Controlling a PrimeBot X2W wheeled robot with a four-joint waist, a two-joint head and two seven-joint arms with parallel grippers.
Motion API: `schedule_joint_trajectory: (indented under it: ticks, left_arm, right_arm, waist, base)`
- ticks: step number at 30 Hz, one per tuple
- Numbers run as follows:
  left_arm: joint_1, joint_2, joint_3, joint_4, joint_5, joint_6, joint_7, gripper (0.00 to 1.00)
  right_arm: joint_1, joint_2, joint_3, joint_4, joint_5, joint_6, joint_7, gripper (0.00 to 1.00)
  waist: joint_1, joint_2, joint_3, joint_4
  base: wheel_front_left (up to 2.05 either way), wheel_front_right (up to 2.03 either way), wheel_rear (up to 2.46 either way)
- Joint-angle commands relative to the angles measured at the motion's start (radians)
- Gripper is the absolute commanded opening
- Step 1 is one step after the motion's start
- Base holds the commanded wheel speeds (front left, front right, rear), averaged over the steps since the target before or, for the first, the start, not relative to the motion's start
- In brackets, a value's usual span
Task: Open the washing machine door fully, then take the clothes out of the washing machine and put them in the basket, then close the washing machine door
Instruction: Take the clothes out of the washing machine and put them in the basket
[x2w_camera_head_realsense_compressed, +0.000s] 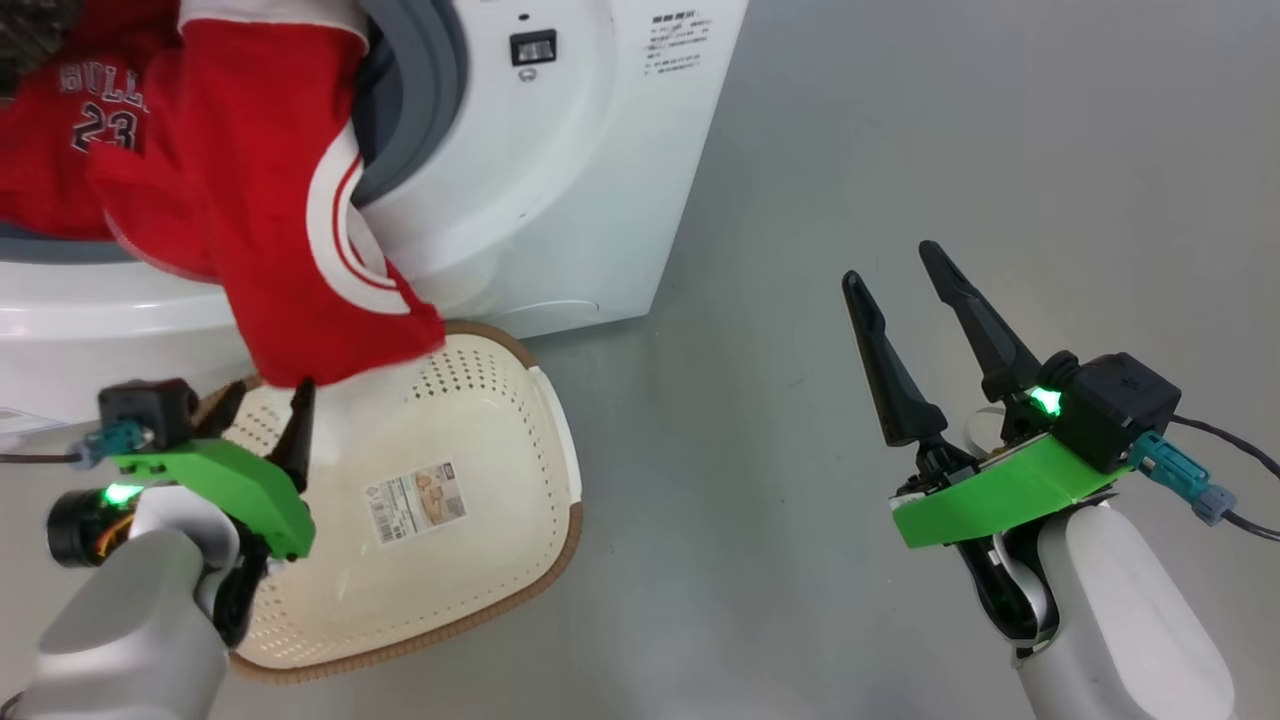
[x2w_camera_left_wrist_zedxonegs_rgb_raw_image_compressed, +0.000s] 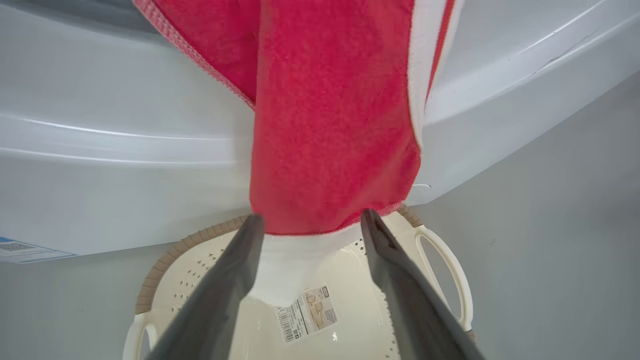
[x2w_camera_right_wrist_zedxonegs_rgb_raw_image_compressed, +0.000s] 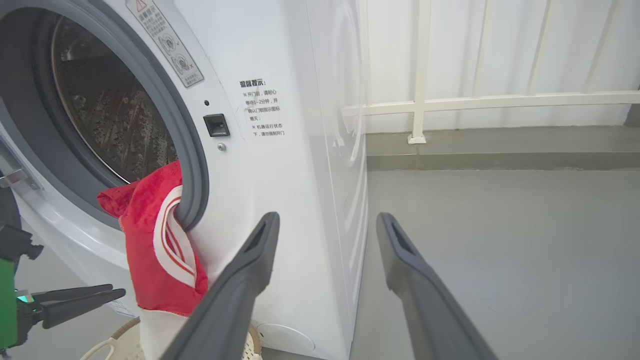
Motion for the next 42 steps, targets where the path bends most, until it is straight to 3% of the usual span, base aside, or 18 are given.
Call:
schedule_joint_trajectory:
  ticks: [1,7,16,32,42]
  left_arm:
    - [0.007,0.046,0.025,-0.019,-0.007,-0.003,-0.013,1.0]
    - [0.048,0.083,0.097,-0.102,0.008,-0.003,-0.013,1.0]
    - [0.15,0.102,0.261,-0.29,0.123,0.01,-0.013,1.0]
    - [0.405,0.139,0.482,-0.741,0.28,0.09,-0.013,1.0]
    - [0.506,0.166,0.506,-0.923,0.291,0.161,0.005,1.0]
  right_arm:
    - [0.013,0.0,0.013,-0.02,0.005,0.002,-0.005,1.0]
    - [0.019,0.002,0.01,-0.019,0.012,0.002,-0.005,1.0]
    - [0.033,-0.002,0.001,-0.019,0.018,0.002,-0.005,1.0]
    - [0.044,0.0,-0.014,-0.031,0.017,0.002,-0.005,1.0]
    - [0.048,0.003,-0.026,-0.033,0.017,0.002,-0.005,1.0]
  waist:
    - [0.0,0.0,-0.007,0.006]
    - [0.0,0.0,-0.03,0.016]
    - [0.0,0.0,-0.062,0.034]
    - [0.0,0.0,-0.064,0.044]
    - [0.0,0.0,-0.055,0.044]
  base:
    - [0.0,0.0,0.0]
    - [0.0,0.0,0.0]
    - [0.0,0.0,0.0]
    - [0.0,0.0,0.0]
    - [0.0,0.0,0.0]
